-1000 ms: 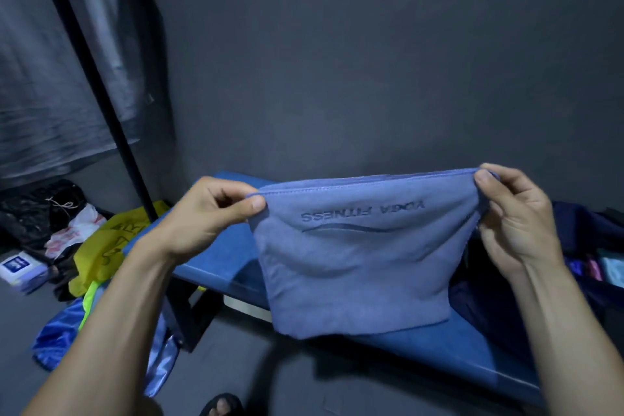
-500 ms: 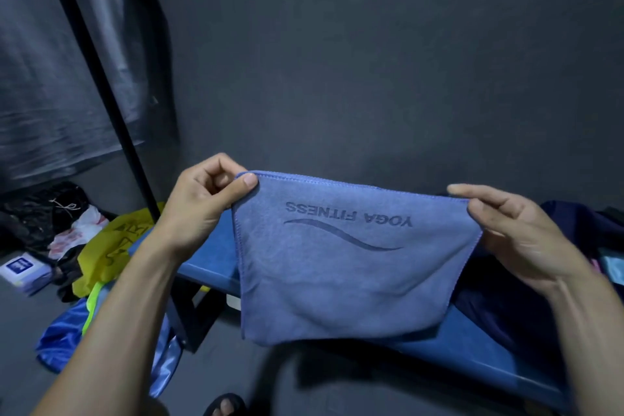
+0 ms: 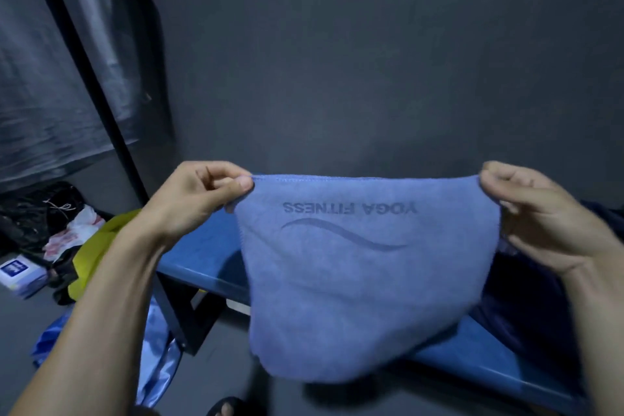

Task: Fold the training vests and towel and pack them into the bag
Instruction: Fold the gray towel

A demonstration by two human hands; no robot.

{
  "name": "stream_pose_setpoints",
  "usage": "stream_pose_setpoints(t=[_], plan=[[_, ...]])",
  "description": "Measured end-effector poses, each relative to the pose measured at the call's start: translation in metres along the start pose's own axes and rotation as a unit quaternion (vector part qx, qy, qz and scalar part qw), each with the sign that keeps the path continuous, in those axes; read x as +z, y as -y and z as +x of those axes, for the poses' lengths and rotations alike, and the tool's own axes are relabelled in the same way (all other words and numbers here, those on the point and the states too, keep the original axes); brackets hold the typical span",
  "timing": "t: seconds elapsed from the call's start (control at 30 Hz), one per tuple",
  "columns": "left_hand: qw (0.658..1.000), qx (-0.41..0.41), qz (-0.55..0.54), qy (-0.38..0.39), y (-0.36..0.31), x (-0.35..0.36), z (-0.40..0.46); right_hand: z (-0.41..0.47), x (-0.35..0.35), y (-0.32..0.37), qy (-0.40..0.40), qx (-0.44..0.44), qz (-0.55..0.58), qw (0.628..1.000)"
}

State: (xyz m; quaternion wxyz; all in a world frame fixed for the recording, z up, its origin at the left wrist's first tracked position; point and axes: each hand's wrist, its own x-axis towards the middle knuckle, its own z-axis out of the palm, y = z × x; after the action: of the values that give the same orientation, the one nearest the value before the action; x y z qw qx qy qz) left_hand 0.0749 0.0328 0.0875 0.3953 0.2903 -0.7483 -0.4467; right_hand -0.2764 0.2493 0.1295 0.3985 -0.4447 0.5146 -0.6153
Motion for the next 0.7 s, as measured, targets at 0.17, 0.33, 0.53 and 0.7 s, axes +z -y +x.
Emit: stream_pose_setpoints(t=[0.17,0.33,0.53,0.7], plan=[[0.986,0.078,0.009,-0.147,-0.003,0.022,0.039,0.053,0.005,-0.033,-0.185,-0.115,-0.134,0.967],[0.962,0.206,0.013,-0.177,-0.003,0.019,0.05,0.07,0.009,-0.031,-0.237,-0.268,-0.108,0.927],[0.981,0.14,0.102,-0.088,0.034,0.006,0.034,0.058,0.002,-0.079,-0.163,-0.155,-0.144,0.964],[0.965,-0.008,0.214,0.151,0.071,-0.012,-0.001,0.022,-0.013,-0.119,0.04,0.048,-0.289,0.955]])
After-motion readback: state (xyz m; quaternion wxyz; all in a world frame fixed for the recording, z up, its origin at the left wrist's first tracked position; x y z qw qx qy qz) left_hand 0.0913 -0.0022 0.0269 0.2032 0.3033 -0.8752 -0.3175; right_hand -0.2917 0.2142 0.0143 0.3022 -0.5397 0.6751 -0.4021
